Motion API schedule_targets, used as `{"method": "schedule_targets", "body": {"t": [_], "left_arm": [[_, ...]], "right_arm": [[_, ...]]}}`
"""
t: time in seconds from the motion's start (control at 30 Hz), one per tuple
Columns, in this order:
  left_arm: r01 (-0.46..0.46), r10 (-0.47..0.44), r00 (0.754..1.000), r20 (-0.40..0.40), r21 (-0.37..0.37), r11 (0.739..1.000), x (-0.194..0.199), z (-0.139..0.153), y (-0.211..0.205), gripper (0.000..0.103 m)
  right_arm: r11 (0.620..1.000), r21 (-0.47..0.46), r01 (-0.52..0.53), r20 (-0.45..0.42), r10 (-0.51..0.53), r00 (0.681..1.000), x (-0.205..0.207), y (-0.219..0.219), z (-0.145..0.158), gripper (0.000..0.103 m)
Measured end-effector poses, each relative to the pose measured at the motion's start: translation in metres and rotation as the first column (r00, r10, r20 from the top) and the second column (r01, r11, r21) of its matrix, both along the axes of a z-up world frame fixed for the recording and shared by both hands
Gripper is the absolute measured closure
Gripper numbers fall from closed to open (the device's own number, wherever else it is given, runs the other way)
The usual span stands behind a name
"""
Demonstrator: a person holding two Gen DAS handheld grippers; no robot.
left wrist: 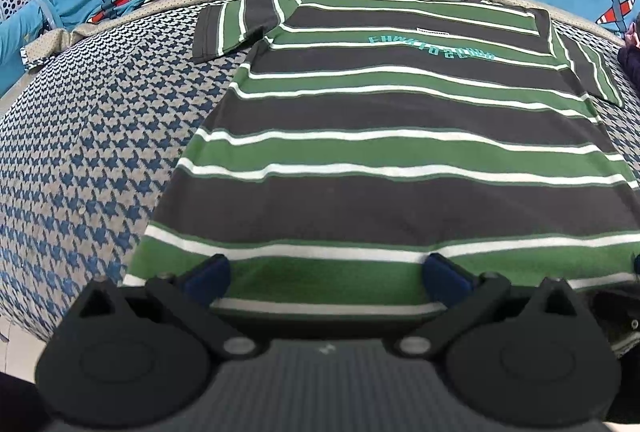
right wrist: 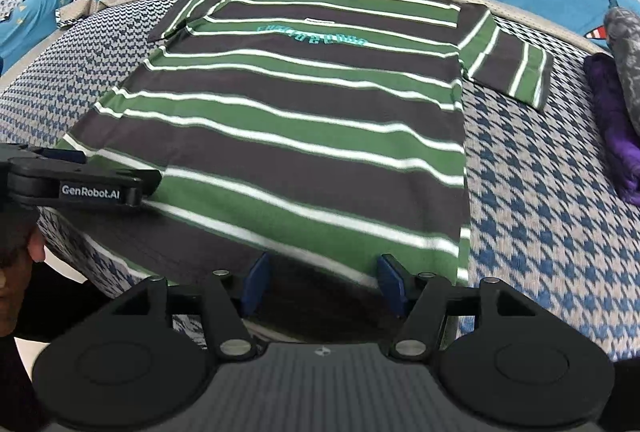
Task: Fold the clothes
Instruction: 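Move the right tool over the shirt's side edge beside the sleeve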
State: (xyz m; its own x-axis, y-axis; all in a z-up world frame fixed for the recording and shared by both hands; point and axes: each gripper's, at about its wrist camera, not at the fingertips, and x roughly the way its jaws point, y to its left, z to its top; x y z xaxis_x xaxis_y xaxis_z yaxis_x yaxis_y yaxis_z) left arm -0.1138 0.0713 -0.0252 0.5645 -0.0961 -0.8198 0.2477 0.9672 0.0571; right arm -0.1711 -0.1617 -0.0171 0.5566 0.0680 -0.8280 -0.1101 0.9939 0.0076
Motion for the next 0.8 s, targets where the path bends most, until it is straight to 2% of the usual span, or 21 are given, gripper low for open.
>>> {"method": "schedule_targets", "body": {"t": [0.23,0.53,0.8], "left_arm": [[0.005,-0.007,0.999,0.034,0.045,0.999,0.006,0.006,-0.013,0.000],[0.015,-0.015,0.999,0.040,0.009,1.000,0.024,0.017,-0.021,0.000],[0.036,-0.038,0.998,0.057,0.035,0.999,0.038,0.020,-0.032,0.000]], "right_arm": [[1.000,-0.003,-0.016,-0.002,0.016,1.000,0.016,-0.005,0.003,0.044],[1.000,0.020,0.015,-0.003,-0.015,1.000,0.035,-0.016,0.005,0.044],[0.998,0.031,0.047,0.003,-0.047,0.999,0.055,-0.028,0.008,0.044]]}}
